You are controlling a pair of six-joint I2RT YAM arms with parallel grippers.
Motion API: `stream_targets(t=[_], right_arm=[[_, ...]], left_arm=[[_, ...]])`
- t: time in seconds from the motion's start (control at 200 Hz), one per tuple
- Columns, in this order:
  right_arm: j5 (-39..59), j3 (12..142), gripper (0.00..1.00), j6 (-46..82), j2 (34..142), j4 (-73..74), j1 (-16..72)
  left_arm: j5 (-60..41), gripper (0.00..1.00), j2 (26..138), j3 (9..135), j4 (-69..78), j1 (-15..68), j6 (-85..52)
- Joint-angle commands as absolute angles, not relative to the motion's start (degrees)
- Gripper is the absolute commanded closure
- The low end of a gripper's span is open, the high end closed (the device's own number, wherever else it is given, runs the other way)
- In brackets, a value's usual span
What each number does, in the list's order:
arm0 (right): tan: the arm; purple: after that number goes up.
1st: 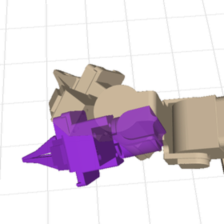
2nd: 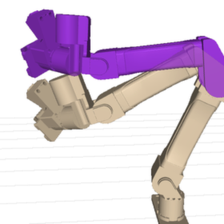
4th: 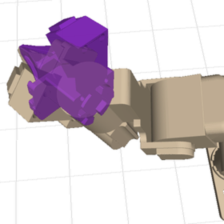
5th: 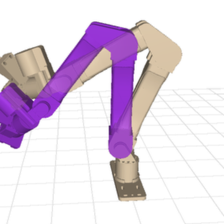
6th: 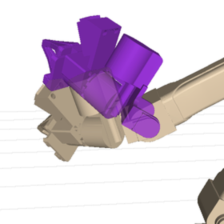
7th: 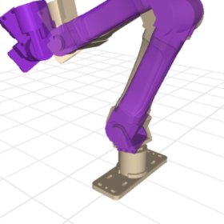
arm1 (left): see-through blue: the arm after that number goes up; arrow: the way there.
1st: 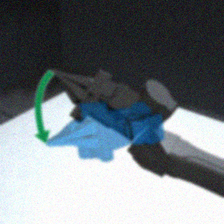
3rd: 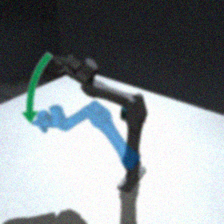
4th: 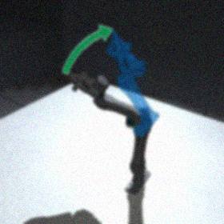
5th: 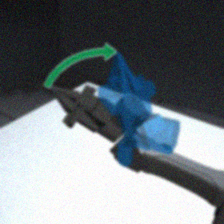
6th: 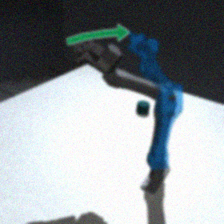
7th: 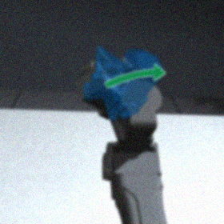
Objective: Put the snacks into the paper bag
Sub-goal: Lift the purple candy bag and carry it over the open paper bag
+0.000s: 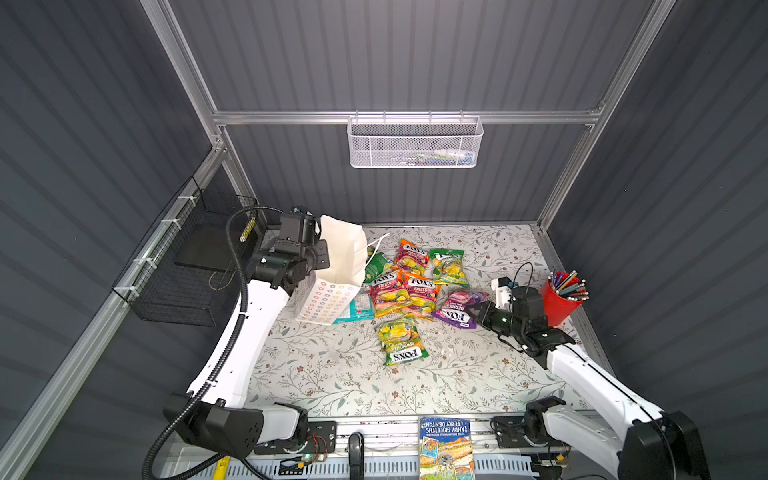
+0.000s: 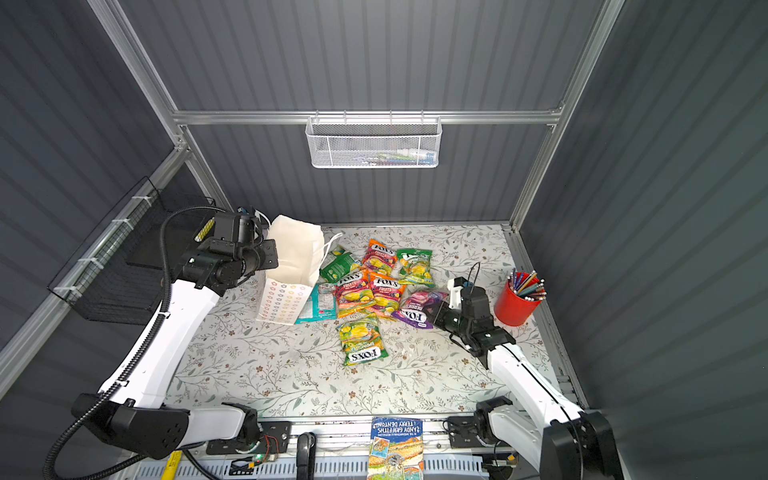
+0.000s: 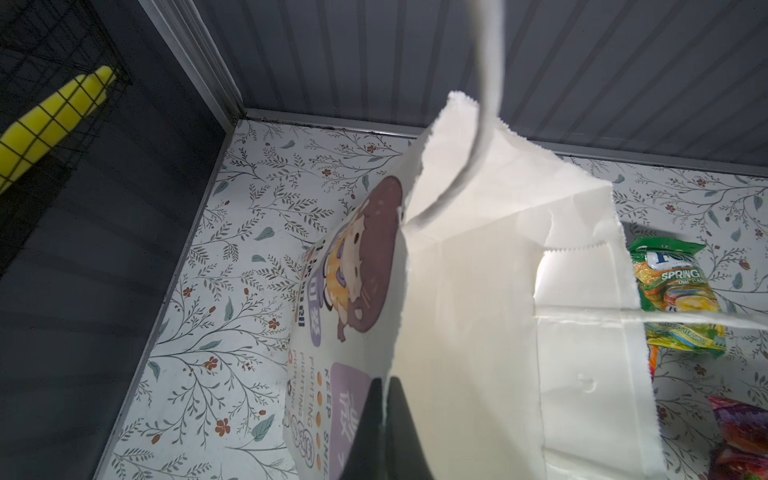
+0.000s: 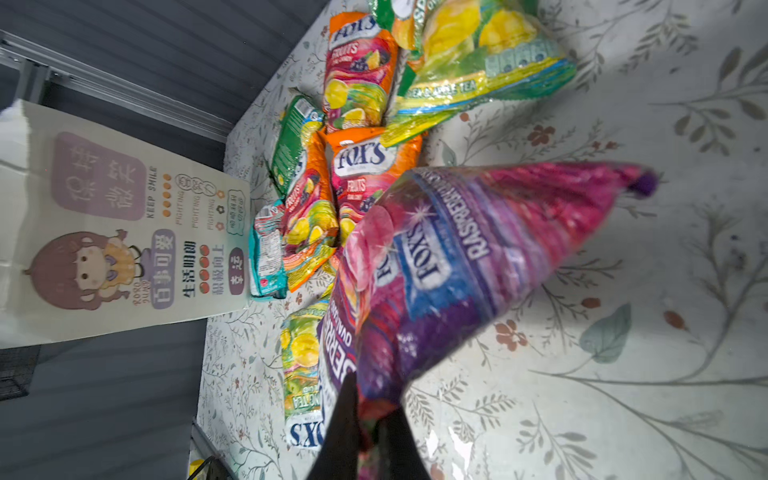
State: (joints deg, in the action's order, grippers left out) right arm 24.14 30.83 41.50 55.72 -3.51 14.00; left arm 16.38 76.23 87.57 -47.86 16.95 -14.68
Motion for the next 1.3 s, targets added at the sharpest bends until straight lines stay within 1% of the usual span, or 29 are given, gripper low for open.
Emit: stream_targets(t=[0.0, 0.11, 0.24, 0.455, 0.47, 0.5, 0.585, 0.69, 0.781, 0.976, 1.071, 1.296], right_arm=[[24.68, 35.56, 1.0, 40.64, 52.11, -7.38, 14.58], [24.97, 39.44, 1.0, 41.26, 49.14, -8.92, 16.03], [23.56, 45.52, 1.0, 41.09, 47.9, -10.46, 20.03], [19.86, 57.93, 1.0, 39.08, 51.43, -11.21, 26.95], [17.92, 58.9, 1.0, 38.91, 51.88, -11.23, 27.3], [17.38, 60.85, 1.0, 38.62, 52.82, -11.1, 28.14], [16.82, 66.58, 1.0, 37.53, 56.16, -11.02, 30.47], [13.9, 72.06, 1.0, 36.35, 59.97, -10.06, 33.79], [14.01, 77.7, 1.0, 35.27, 63.66, -9.81, 36.38], [10.77, 90.6, 1.0, 30.3, 74.95, -11.89, 43.29], [11.38, 96.49, 1.0, 30.47, 80.96, -14.2, 44.28], [12.56, 106.06, 1.0, 28.74, 94.83, -20.59, 46.69]], left_arm=[[15.01, 1.0, 74.53, 87.3, -47.37, 17.4, -15.51], [14.56, 1.0, 74.09, 87.28, -47.29, 17.39, -15.63], [14.14, 1.0, 73.66, 87.27, -47.16, 17.36, -15.56], [13.21, 1.0, 73.86, 87.11, -47.01, 17.4, -15.65], [13.14, 1.0, 73.89, 87.17, -46.98, 17.4, -15.65], [12.92, 1.0, 73.93, 87.12, -46.89, 17.4, -15.69], [11.88, 1.0, 74.0, 87.07, -46.67, 17.4, -15.73], [10.65, 1.0, 73.85, 86.88, -46.34, 17.4, -15.89], [10.09, 1.0, 73.83, 86.75, -46.19, 17.4, -15.95], [8.45, 1.0, 74.0, 86.61, -45.78, 17.4, -16.08], [7.97, 1.0, 74.09, 86.53, -45.68, 17.4, -16.24], [8.06, 1.0, 73.51, 86.25, -45.35, 17.4, -16.18]])
